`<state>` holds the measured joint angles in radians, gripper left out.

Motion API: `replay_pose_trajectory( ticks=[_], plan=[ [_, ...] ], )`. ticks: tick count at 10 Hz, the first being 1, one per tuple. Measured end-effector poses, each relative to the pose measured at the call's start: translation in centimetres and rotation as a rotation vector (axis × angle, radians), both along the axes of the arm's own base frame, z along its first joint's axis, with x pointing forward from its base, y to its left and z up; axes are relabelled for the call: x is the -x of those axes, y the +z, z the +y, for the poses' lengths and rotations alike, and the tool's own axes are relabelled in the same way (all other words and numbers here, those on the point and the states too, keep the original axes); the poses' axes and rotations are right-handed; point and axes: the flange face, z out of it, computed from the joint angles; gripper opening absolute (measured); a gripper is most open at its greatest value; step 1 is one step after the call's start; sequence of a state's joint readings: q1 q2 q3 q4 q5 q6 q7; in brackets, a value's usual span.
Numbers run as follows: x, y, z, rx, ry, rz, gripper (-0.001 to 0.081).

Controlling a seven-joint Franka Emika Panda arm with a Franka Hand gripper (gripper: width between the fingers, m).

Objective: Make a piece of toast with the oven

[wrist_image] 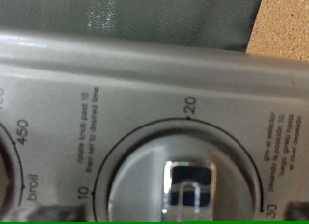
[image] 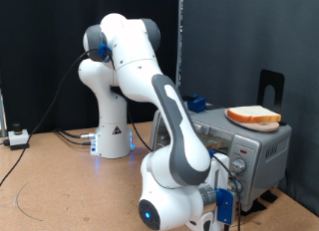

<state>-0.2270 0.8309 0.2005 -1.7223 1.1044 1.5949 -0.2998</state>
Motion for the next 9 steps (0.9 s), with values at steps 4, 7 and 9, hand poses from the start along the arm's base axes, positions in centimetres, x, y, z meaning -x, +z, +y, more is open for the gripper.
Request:
replay_pose_trajectory(
  ticks=[4,7,9],
  plan=[
    [-0.03,0.06,-0.01,-0.001,0.0,-0.001,0.0166],
    [0.14,0.41,-0.01,-0.037,0.022,-0.232,0.0095],
    [0.28,0.59,-0.03,-0.049,0.031,-0.343,0.0095]
  ],
)
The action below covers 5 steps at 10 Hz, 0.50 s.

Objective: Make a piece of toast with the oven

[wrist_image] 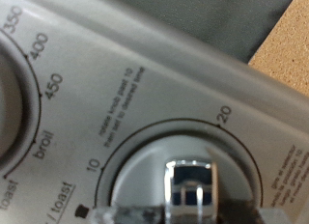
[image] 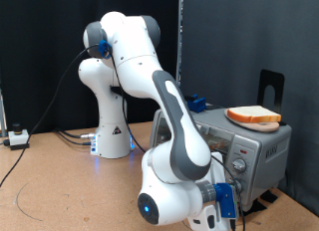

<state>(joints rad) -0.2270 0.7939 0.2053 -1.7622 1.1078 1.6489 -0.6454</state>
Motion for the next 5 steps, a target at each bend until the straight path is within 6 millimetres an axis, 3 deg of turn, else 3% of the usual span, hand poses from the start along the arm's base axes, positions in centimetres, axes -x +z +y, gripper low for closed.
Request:
replay_pose_trajectory(
  ticks=[5],
  plan=[
    [0.04,0.09,-0.02,0.003,-0.001,-0.018,0.0095]
  ],
)
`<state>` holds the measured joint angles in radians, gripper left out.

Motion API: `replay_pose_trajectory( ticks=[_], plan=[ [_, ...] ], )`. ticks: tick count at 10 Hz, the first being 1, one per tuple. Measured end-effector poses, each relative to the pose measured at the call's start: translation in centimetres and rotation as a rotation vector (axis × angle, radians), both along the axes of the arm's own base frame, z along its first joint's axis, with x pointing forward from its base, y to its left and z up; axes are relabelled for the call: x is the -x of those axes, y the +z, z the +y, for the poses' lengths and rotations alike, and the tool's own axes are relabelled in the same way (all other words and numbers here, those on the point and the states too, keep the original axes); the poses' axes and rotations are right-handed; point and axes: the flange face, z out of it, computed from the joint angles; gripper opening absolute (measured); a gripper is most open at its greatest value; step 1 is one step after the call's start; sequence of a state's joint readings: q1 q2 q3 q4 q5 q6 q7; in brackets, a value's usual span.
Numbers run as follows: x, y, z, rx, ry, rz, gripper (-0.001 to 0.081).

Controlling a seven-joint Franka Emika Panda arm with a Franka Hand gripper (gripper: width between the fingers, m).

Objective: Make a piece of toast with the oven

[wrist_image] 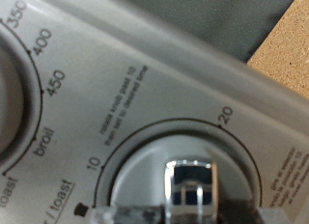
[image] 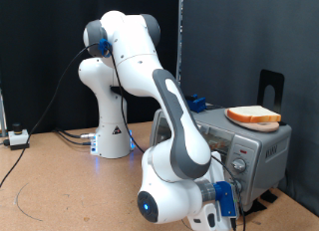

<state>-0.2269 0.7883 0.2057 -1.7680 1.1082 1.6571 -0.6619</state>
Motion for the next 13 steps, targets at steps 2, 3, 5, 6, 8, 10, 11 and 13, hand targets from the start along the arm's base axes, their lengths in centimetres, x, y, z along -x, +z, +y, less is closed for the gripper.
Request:
replay_pose_trajectory(
  ticks=[2,3,5,6,8,10,11,13],
  plan=[
    [0.0,0.0,0.0,0.001,0.001,0.0,0.0095],
    [0.0,0.0,0.0,0.001,0.001,0.001,0.0095],
    [-0.1,0.4,-0.6,0.007,-0.005,0.003,0.0227],
    [-0.2,0.5,-0.9,0.009,-0.006,0.008,0.0363],
    [-0.1,1.2,-2.0,0.009,-0.006,0.026,0.0546],
    [-0.2,2.7,-4.0,0.032,-0.004,0.059,0.0682],
    [-0.1,3.5,-5.1,0.047,-0.001,0.07,0.0783],
    [0.1,5.3,-7.3,0.077,0.01,0.09,0.0802]
  ],
)
